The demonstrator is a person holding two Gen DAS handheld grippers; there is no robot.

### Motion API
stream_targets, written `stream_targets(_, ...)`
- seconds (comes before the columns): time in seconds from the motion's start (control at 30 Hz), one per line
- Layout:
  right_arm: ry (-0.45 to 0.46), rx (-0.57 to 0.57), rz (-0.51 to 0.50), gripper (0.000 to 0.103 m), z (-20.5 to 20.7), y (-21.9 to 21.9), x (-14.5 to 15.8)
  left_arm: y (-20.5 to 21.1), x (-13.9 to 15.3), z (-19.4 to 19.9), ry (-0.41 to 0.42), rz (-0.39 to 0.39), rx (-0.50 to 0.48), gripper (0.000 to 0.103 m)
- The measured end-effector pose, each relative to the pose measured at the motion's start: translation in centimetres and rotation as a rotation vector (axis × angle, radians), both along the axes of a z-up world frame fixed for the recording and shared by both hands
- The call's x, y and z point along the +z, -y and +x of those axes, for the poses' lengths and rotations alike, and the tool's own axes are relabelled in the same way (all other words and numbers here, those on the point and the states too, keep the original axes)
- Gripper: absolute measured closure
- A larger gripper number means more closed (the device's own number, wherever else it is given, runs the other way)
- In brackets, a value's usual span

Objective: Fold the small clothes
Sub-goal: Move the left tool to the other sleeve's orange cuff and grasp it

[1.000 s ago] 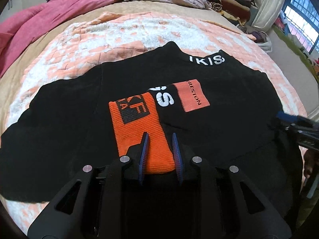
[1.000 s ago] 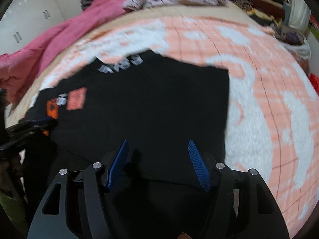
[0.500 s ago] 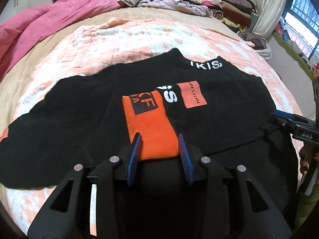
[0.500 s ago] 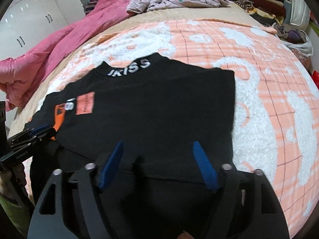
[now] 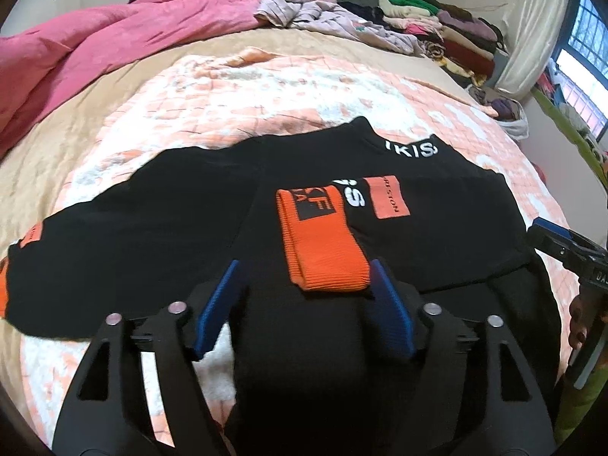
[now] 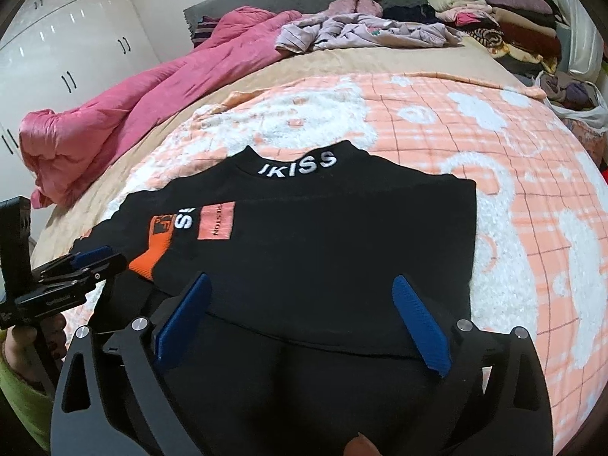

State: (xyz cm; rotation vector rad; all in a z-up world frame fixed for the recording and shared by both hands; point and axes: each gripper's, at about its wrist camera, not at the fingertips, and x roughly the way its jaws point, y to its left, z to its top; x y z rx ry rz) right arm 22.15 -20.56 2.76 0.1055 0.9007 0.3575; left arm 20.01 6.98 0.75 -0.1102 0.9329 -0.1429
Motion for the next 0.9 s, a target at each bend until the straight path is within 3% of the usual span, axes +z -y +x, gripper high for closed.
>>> stream_targets(0.3, 0.066, 0.036, -0.014, 0.005, -1.1, -2.5, 1.0, -2.1, 1.1, -1.6, 0.047, 0.037, 0.076, 0.010)
stream_targets(0.8, 0.140, 0.121, -0.036, 0.005, -2.7, -8.2, 2.8, -7.4, 2.9, -4.4, 0.120, 0.104, 0.258, 0.010)
stream_targets(0.9, 0.145, 0.135, -0.042, 0.005, -2.9, -9.7, 3.0, -8.8, 3.1, -4.7, 0.118, 0.087, 0.297, 0.010)
